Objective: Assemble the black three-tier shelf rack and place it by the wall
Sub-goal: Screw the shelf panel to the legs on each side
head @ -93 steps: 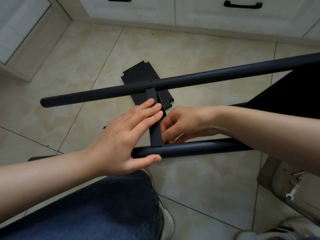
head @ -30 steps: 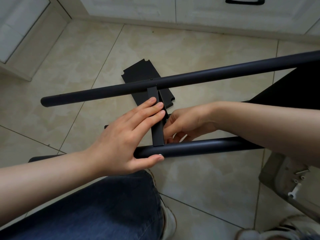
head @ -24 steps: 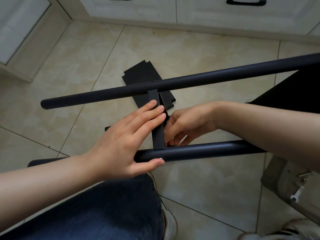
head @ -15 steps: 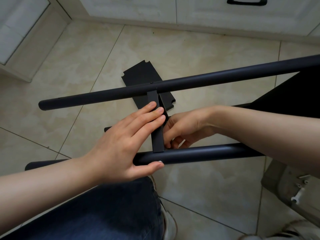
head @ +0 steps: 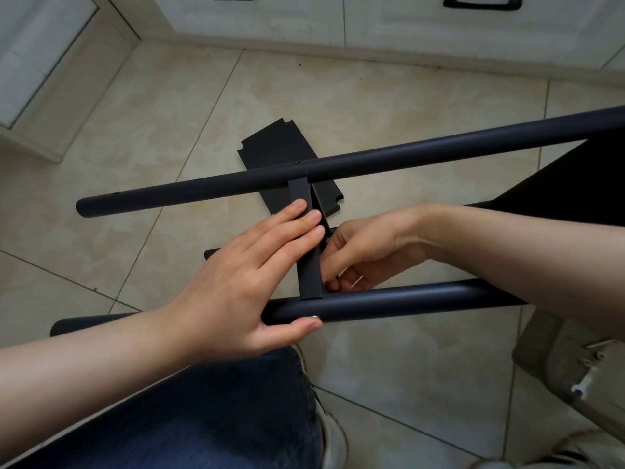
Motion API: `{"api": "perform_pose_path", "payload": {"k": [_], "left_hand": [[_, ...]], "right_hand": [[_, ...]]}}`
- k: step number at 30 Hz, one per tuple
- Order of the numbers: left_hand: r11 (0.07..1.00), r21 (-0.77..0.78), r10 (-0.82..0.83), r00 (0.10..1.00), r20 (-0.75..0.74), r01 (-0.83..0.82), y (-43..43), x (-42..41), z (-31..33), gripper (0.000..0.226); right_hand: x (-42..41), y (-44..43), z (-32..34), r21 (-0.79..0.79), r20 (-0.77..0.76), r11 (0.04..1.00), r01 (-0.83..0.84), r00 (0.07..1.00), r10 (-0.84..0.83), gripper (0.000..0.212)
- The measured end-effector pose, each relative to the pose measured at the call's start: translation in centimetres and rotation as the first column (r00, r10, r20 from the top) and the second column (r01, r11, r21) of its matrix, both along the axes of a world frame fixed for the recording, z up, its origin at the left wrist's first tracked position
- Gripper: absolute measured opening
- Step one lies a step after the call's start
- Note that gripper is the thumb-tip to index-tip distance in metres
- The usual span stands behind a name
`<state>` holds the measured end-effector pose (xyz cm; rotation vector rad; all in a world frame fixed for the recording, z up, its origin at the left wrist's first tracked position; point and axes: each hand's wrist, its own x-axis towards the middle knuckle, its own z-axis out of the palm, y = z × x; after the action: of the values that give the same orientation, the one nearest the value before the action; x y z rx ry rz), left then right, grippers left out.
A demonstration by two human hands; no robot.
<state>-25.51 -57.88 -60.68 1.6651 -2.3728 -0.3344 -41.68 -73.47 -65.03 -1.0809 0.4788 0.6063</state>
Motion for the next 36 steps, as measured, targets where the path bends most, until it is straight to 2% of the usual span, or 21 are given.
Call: {"api": "perform_pose_path", "payload": {"k": [2,6,12,15,19,20,23,25,30,31,34,36], "left_hand": [[1.0,0.0,-0.003,1.0,-0.003,0.003,-0.01,0.0,-0.04,0.084],[1.0,0.004,-0.005,1.0,-0.002,0.005,-0.05,0.06,-0.05,0.084],[1.0,0.007,-0.003,1.0,-0.003,0.003,-0.05,0.03,-0.01,0.084],[1.0,0.01,-0.003,1.0,0.0,0.003,-0.03,0.05,0.05,0.084],[1.0,0.006,0.001,1.0,-0.004,-0.001,-0.03,0.05,0.01,0.084],[1.0,0.003,0.001,1.0,-0.005,-0.001,-0.03,0.04,-0.01,0.084],[1.0,0.004,-0.002,1.0,-0.004,0.002,-0.03,0.02,0.01,0.084],[1.0,0.008,-0.002,1.0,-0.001,0.002,-0.03,0.04,0.05,0.085],[1.0,0.007,0.001,1.0,-0.002,-0.001,0.01,0.06,0.04,0.085],[1.0,0.007,0.001,1.0,0.0,-0.001,-0.02,0.04,0.04,0.085],[1.0,0.01,-0.001,1.0,0.003,0.001,-0.06,0.03,0.04,0.085],[1.0,0.011,0.0,1.0,0.002,0.0,-0.06,0.06,0.04,0.085]], "right_hand": [[-0.12,-0.06,0.04,0.0,-0.004,1.0,-0.017,1.0,0.017,0.011],[0.29,0.53,-0.45,-0.046,-0.034,0.999,-0.004,0.999,0.002,0.022],[-0.15,-0.17,0.1,0.024,-0.009,1.0,0.004,1.0,-0.003,0.024],[0.09,0.2,-0.06,-0.039,-0.026,0.999,-0.014,1.0,0.013,0.023],[0.34,0.54,-0.15,-0.013,-0.022,1.0,0.018,1.0,-0.018,0.033],[0.25,0.37,0.0,0.007,-0.022,1.0,0.018,1.0,-0.018,0.032],[-0.07,-0.15,0.49,0.014,-0.034,0.999,-0.033,0.999,0.034,0.009],[-0.01,-0.09,0.39,-0.011,-0.05,0.999,-0.045,0.998,0.044,0.01],[0.39,0.34,-0.06,0.0,-0.029,1.0,0.002,1.0,-0.002,0.035],[0.29,0.19,0.05,0.01,-0.027,1.0,0.002,1.0,-0.002,0.033],[-0.08,-0.16,0.47,0.007,-0.034,1.0,-0.028,0.999,0.028,0.011],[0.03,0.03,0.32,-0.016,-0.044,0.999,-0.031,0.999,0.03,0.012]]}}
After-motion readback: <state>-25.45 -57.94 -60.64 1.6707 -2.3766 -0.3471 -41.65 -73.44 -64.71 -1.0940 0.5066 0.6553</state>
